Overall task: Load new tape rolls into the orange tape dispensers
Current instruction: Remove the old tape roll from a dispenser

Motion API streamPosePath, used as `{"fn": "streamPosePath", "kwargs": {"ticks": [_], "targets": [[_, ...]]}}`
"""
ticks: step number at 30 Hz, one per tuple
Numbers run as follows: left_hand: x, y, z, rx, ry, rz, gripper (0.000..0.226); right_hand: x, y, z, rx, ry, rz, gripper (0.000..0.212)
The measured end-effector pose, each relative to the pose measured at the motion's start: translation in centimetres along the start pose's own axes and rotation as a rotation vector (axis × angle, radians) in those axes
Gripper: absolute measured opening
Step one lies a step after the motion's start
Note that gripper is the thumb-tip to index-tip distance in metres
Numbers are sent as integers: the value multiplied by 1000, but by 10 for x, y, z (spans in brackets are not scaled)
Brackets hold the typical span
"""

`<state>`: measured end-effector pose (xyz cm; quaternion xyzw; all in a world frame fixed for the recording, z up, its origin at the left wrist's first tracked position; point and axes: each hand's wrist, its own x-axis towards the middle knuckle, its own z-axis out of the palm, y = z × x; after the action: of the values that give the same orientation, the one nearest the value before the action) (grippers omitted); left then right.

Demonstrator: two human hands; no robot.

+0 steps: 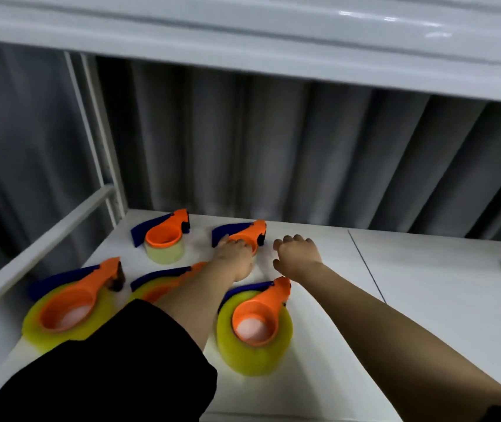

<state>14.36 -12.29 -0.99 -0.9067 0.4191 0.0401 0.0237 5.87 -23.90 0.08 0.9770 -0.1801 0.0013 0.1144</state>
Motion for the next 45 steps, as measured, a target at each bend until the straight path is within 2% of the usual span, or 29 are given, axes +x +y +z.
{"fn": "streamPosePath", "kwargs": {"ticks": [3, 7, 11, 14, 17, 20, 22, 27, 29, 32, 34, 40, 43, 45], "targets": [[8, 13, 8, -55, -15, -70, 41, 2, 11, 5, -5, 11, -52, 38], [16, 25, -2, -246, 62, -174, 40, 7, 19, 11, 19, 5, -91, 36], [24, 32, -9, -158, 14, -129, 48, 11, 29, 14, 43, -12, -111, 36], [27, 30, 9, -35, -22, -231, 45, 13, 36, 18, 73, -40, -111, 36], [24, 30, 9, -108, -2, -242, 38, 15, 39, 20, 117, -59, -94, 37], [23, 20, 7, -182, 107, -186, 34, 14, 38, 18, 223, -83, -48, 42], [21, 12, 5, -323, 135, -179, 38, 13, 35, 17, 392, -86, -20, 48], [-2, 2, -20, -982, 219, -163, 36, 2, 12, 5, 1143, -43, -7, 87], [-19, -5, -28, -1173, 242, -114, 32, -4, -4, -2, 1308, 4, -11, 88], [-45, -21, -30, -1423, 223, -65, 17, -16, -34, -14, 1524, 52, -33, 78], [-61, -34, -29, -1510, 194, -62, 19, -25, -55, -24, 1596, 72, -42, 72], [-102, -73, -35, -1743, 80, -40, 25, -40, -114, -33, 1675, 181, 3, 72], [-113, -87, -40, -1802, 40, -92, 28, -47, -137, -34, 1683, 248, 49, 61], [-121, -88, -46, -1876, 26, -153, 33, -52, -149, -33, 1623, 296, 94, 66]]}}
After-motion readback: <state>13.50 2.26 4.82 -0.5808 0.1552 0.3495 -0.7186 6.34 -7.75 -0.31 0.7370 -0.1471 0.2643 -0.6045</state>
